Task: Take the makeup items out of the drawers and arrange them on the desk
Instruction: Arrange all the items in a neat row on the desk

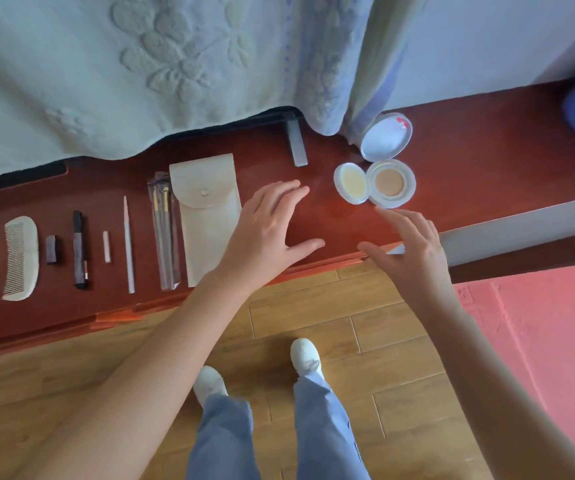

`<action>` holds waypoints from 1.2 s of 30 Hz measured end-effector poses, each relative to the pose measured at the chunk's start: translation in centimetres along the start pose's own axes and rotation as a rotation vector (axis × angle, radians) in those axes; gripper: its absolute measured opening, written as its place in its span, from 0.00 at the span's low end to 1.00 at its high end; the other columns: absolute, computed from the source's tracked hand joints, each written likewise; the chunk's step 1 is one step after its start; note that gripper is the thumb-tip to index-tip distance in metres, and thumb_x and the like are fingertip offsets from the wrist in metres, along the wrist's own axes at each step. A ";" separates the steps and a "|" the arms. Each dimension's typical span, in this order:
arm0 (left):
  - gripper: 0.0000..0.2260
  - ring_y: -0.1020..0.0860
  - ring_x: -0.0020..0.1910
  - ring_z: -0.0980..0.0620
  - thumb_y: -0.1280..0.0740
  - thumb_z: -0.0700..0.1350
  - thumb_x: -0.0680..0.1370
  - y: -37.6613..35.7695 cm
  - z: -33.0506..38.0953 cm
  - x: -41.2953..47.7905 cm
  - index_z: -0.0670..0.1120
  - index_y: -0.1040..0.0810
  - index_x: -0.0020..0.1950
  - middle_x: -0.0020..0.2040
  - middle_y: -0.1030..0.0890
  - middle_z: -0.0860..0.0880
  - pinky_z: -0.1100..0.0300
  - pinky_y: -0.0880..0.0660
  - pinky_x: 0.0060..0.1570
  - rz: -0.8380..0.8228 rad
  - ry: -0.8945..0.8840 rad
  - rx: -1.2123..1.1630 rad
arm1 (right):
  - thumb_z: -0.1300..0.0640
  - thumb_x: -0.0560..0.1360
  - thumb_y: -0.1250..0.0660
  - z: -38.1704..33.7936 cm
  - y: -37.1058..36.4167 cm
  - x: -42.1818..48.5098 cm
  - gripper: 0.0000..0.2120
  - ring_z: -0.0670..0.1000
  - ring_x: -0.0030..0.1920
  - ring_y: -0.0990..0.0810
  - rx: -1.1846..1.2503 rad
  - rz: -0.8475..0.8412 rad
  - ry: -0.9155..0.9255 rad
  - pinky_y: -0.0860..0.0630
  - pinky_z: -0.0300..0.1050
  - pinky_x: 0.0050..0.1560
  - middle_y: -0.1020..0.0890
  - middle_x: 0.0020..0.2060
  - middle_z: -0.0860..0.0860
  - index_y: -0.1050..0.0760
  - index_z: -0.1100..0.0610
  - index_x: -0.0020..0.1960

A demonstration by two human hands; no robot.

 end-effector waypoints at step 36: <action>0.32 0.28 0.61 0.46 0.23 0.50 0.66 2.4 -4.7 -2.2 0.41 0.28 0.65 0.61 0.23 0.44 0.49 0.32 0.63 0.011 0.170 0.093 | 0.53 0.64 0.23 -0.9 -5.3 6.6 0.30 0.56 0.54 0.24 0.052 -0.308 0.343 0.29 0.48 0.58 0.20 0.56 0.54 0.26 0.59 0.63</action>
Point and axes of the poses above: each hand's wrist, its own x-axis towards the middle knuckle, its own y-axis out of the back of the hand, z = x × y, the point moved 3 cm from there along x, towards the middle knuckle
